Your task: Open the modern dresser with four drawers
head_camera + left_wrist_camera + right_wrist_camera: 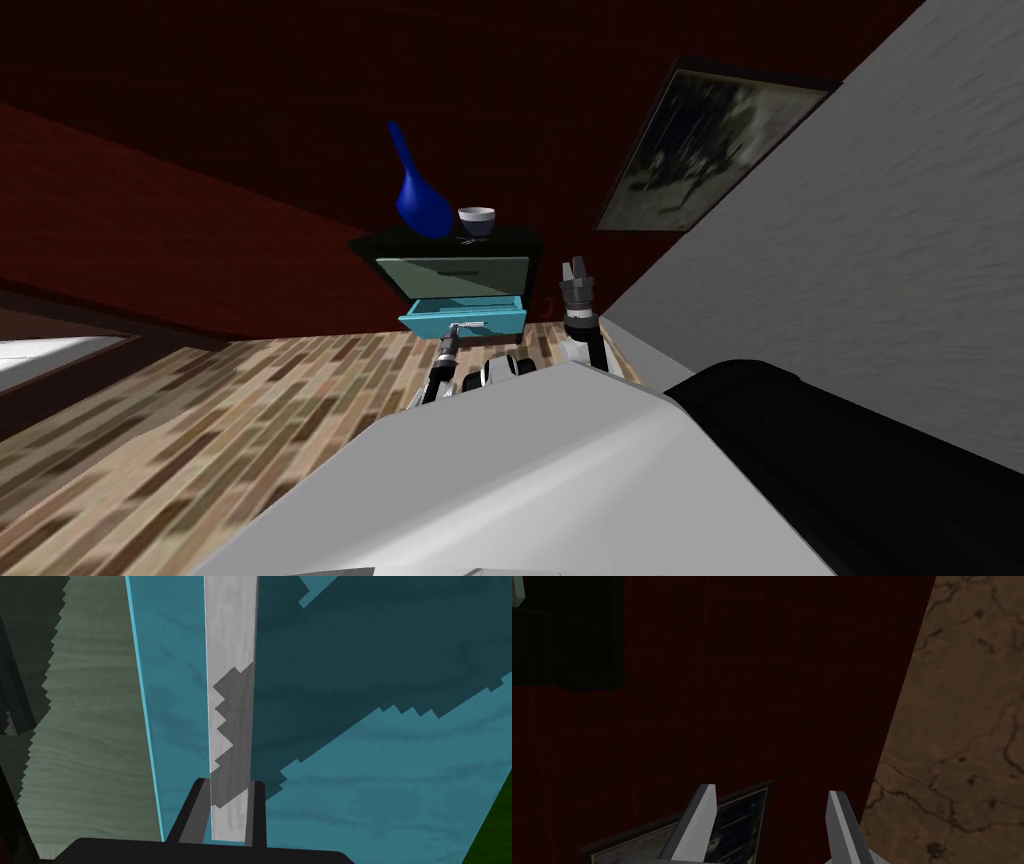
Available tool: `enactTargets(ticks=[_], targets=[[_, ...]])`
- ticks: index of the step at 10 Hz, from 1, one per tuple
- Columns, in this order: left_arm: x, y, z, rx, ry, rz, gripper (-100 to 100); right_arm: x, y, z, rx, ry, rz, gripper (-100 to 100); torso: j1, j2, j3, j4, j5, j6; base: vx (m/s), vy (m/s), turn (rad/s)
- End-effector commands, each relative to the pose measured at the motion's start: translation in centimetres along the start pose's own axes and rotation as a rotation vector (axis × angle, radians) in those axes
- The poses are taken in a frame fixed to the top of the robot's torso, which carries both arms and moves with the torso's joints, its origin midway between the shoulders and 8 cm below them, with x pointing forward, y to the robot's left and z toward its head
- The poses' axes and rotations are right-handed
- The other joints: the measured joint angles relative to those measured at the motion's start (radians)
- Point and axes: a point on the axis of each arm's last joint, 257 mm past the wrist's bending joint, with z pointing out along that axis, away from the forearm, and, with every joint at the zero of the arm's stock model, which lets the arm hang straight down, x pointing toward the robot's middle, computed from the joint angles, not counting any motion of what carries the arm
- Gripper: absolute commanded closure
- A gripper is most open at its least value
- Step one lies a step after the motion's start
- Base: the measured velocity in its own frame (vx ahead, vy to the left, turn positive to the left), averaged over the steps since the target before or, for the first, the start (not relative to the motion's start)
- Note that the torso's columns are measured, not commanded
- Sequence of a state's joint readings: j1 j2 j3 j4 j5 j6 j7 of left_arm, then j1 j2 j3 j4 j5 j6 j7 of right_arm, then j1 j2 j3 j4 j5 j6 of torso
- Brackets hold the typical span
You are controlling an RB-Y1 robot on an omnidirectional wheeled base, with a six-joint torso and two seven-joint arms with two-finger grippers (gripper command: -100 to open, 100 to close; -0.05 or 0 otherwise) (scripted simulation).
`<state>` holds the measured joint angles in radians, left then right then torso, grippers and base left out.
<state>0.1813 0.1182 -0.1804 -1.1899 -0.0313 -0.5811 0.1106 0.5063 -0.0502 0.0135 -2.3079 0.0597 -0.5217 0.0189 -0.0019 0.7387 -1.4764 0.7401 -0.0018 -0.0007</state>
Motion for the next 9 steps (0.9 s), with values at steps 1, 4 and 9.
enactTargets(ticks=[1,4,9], targets=[[0.1,-0.6,-0.3,0.014,0.008,0.000,100,0.0,0.0,0.0,0.000,0.000,0.000,0,0.001,0.003,0.002,0.000,0.001,0.000,-0.179,0.027,0.026],[-0.2,-1.7,1.6,0.005,0.006,0.000,-100,0.0,0.0,0.0,0.000,0.000,0.000,0,0.001,-0.006,-0.002,-0.002,0.001,0.001,-0.065,0.002,0.003],[-0.7,-4.5,4.6,0.005,0.008,-0.001,-100,0.0,0.0,0.0,0.000,0.000,0.000,0,0.002,0.001,0.002,-0.002,0.002,0.001,-0.051,-0.004,0.001]])
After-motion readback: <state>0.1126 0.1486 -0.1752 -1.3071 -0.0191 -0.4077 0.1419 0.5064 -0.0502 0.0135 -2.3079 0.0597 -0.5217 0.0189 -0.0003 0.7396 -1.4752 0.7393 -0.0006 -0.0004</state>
